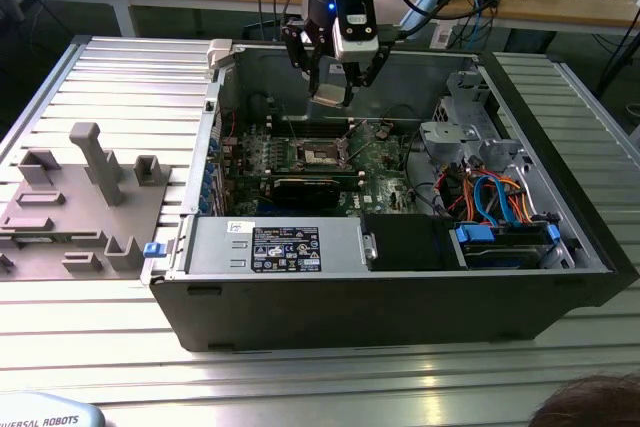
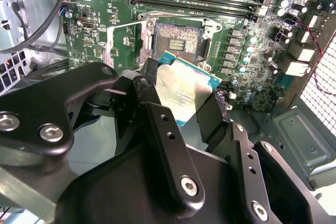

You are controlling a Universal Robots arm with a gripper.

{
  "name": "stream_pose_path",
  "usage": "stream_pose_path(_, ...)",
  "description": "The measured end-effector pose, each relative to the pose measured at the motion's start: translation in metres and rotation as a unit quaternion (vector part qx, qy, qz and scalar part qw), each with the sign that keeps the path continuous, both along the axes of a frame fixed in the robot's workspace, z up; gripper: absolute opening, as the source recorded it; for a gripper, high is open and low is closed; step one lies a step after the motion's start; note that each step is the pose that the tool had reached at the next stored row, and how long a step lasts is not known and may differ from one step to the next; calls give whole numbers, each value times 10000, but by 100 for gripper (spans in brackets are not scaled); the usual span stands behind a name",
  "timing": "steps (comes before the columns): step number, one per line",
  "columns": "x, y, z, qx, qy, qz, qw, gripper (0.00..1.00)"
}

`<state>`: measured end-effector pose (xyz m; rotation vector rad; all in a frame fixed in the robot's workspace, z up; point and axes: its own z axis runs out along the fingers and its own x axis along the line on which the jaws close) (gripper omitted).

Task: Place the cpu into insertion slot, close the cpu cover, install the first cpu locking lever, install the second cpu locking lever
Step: 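Place the cpu into insertion slot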

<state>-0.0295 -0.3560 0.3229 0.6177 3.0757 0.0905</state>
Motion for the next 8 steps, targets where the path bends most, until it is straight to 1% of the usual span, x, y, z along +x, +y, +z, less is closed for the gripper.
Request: stream_pose_path(8, 0, 0, 0, -11, 0, -20, 10000, 54)
